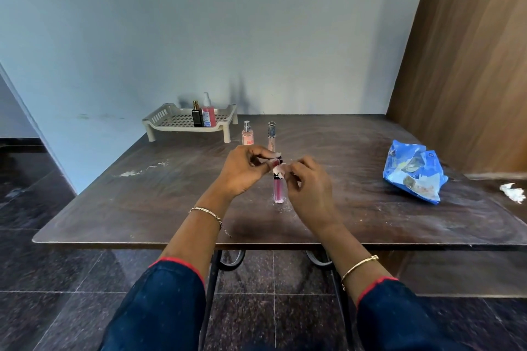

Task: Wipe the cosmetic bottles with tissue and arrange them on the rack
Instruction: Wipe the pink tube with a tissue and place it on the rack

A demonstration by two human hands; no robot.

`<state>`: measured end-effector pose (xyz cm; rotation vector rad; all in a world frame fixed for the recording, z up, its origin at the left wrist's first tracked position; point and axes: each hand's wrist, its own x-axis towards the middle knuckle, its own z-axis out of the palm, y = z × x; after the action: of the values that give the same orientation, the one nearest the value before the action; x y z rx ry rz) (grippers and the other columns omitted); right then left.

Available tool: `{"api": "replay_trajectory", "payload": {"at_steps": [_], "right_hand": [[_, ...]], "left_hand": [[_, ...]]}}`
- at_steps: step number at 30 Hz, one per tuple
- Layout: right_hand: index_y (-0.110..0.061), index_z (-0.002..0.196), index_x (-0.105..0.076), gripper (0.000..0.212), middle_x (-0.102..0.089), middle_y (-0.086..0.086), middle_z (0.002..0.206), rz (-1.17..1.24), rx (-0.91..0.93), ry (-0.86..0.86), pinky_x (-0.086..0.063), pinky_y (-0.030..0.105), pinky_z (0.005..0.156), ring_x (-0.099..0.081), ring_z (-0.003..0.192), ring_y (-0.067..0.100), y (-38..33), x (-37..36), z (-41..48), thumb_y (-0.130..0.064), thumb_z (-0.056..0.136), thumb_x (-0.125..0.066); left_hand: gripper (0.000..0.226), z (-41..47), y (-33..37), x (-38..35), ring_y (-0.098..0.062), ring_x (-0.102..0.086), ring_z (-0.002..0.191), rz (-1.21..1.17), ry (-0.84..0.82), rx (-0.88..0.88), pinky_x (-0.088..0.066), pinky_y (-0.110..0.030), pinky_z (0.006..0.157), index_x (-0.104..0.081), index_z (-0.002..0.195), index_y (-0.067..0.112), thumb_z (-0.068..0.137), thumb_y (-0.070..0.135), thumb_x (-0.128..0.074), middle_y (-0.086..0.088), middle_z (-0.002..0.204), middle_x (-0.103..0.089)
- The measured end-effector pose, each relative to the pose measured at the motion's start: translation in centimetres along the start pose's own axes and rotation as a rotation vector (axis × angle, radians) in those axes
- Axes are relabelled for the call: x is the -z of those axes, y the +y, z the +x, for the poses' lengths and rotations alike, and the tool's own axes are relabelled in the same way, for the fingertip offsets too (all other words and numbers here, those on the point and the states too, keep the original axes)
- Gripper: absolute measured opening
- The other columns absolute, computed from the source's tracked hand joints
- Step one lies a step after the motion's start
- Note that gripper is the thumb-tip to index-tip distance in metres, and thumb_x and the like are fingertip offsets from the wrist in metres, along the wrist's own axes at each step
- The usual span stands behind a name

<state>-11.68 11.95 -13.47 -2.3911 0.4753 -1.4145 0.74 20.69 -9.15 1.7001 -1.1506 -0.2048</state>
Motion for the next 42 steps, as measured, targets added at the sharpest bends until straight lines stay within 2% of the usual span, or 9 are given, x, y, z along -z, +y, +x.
{"api": "replay_trajectory", "payload": {"at_steps": [4,9,15,19,23,27,33,39,42], "right_hand": [[-0.010,0.090,-0.070,0.014,-0.060,0.005,0.082,-0.157,0.212,-0.098,-0.047,0.034,0.049,-0.057,0.064,0.023,0.9,-0.2,-0.4,0.000,0.080,-0.067],[-0.014,0.090,-0.071,0.024,-0.059,0.001,0.085,-0.307,0.255,-0.318,-0.043,0.026,0.048,-0.058,0.065,0.020,0.8,0.0,-0.9,0.001,0.071,-0.074],[-0.014,0.104,-0.070,0.020,-0.058,0.002,0.097,-0.307,0.195,-0.611,-0.043,0.028,0.067,-0.060,0.084,0.023,1.4,1.0,-0.4,-0.006,0.087,-0.061],[-0.014,0.093,-0.072,0.018,-0.060,-0.004,0.092,-0.058,-0.095,-0.433,-0.051,0.020,0.073,-0.060,0.080,0.012,1.9,1.4,0.8,-0.001,0.083,-0.066],[-0.008,0.091,-0.068,0.009,-0.058,-0.007,0.090,0.217,-0.268,-0.211,-0.044,0.001,0.070,-0.055,0.079,-0.003,0.6,2.1,2.3,-0.002,0.086,-0.064],[-0.013,0.088,-0.066,0.012,-0.058,-0.013,0.085,0.234,-0.184,-0.154,-0.042,0.005,0.068,-0.054,0.078,-0.002,-0.8,1.5,2.9,-0.003,0.086,-0.062],[-0.009,0.090,-0.068,0.015,-0.064,0.000,0.092,0.107,-0.046,-0.084,-0.050,0.029,0.066,-0.058,0.078,0.014,-0.4,0.6,2.0,0.003,0.084,-0.060],[-0.008,0.093,-0.066,0.021,-0.065,0.005,0.093,-0.058,0.090,-0.186,-0.039,0.025,0.065,-0.058,0.078,0.023,-0.6,1.7,2.6,0.006,0.082,-0.055],[-0.010,0.101,-0.065,0.024,-0.063,0.005,0.097,-0.145,0.111,-0.280,-0.032,0.024,0.068,-0.053,0.079,0.020,-1.1,2.6,3.3,0.004,0.085,-0.052]], "left_hand": [[0.016,0.4,-0.6,0.4,0.011,-0.055,0.064,0.014,-0.002,0.008,-0.042,-0.006,0.065,-0.074,0.098,0.012,0.082,0.014,-0.072,0.009,0.086,-0.069],[0.013,0.7,-1.2,1.0,0.012,-0.054,0.064,0.014,-0.016,0.022,-0.040,-0.004,0.065,-0.072,0.096,0.011,0.083,0.012,-0.070,0.009,0.083,-0.067],[0.014,0.1,-1.4,2.0,0.009,-0.052,0.063,0.022,-0.040,0.017,-0.040,-0.006,0.068,-0.073,0.097,0.011,0.084,0.011,-0.068,0.007,0.086,-0.068],[0.017,-0.3,-1.5,2.4,0.006,-0.057,0.073,0.002,-0.061,0.007,-0.043,-0.008,0.074,-0.073,0.101,0.013,0.085,0.011,-0.067,0.004,0.095,-0.071],[0.017,-0.6,-1.3,2.2,-0.011,-0.065,0.092,-0.042,-0.062,-0.001,-0.046,-0.018,0.083,-0.074,0.099,0.018,0.086,0.009,-0.066,0.005,0.098,-0.073],[0.018,-0.4,-0.9,1.8,-0.006,-0.064,0.086,-0.072,-0.084,-0.012,-0.047,-0.017,0.078,-0.073,0.096,0.017,0.085,0.004,-0.066,0.005,0.092,-0.072],[0.030,-0.6,0.0,1.2,0.007,-0.064,0.081,-0.196,-0.088,0.003,-0.043,-0.006,0.067,-0.063,0.108,0.011,0.083,-0.005,-0.064,-0.003,0.099,-0.070],[0.030,-0.6,0.2,0.8,0.009,-0.063,0.078,-0.209,-0.105,0.012,-0.044,-0.006,0.067,-0.061,0.109,0.011,0.084,-0.004,-0.064,0.000,0.094,-0.069],[0.033,-0.7,0.0,0.6,0.004,-0.062,0.087,-0.190,-0.129,0.022,-0.045,-0.008,0.074,-0.059,0.114,0.015,0.084,0.001,-0.066,0.003,0.098,-0.067]]}}
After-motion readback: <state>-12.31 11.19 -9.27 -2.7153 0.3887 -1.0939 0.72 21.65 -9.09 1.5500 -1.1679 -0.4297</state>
